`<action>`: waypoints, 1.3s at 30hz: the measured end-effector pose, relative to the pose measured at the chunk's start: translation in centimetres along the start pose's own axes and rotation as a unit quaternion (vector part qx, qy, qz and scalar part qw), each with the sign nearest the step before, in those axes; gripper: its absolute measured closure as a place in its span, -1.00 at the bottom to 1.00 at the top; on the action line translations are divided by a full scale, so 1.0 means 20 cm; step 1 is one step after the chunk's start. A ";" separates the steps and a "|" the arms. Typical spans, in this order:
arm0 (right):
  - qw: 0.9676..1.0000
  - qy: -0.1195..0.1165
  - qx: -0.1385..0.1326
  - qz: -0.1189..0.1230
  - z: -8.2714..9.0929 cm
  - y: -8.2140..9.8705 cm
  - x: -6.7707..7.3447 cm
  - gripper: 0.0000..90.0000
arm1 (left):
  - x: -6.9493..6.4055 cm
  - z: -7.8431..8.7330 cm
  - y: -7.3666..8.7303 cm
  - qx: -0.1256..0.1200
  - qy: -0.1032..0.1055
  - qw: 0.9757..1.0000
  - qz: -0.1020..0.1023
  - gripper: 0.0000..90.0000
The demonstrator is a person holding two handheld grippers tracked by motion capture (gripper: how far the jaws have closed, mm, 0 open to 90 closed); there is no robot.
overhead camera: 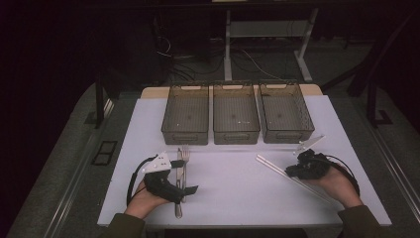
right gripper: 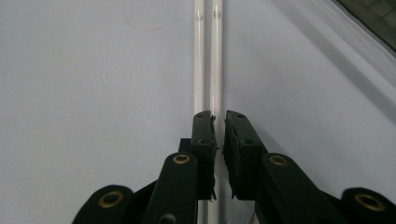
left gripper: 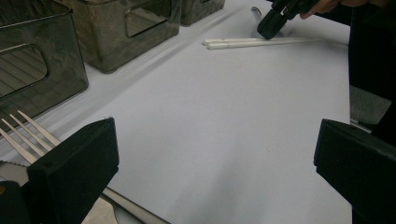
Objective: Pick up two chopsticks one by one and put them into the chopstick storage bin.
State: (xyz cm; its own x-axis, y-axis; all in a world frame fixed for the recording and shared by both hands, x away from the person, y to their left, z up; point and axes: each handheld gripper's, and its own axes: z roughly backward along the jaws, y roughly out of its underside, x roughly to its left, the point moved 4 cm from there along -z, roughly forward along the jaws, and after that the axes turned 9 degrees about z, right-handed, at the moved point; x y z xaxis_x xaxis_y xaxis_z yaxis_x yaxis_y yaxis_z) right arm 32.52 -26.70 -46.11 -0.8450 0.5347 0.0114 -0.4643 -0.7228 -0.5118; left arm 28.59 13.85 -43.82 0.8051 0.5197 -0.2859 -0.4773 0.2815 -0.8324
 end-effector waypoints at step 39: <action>0.984 -0.005 0.175 0.011 -0.07 -0.14 -0.04 0.86 | 0.00 -0.01 0.00 0.002 0.002 1.000 0.002 -1.00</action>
State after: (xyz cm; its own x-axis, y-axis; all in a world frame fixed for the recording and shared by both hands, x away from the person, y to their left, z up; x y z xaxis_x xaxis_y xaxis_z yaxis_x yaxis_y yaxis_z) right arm 34.81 -24.48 -45.98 -0.8573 0.5147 0.0134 -0.5080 -0.8415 -0.1840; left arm 28.56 13.67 -43.91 0.8046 0.5172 -0.2918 -0.4825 0.2831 -0.8289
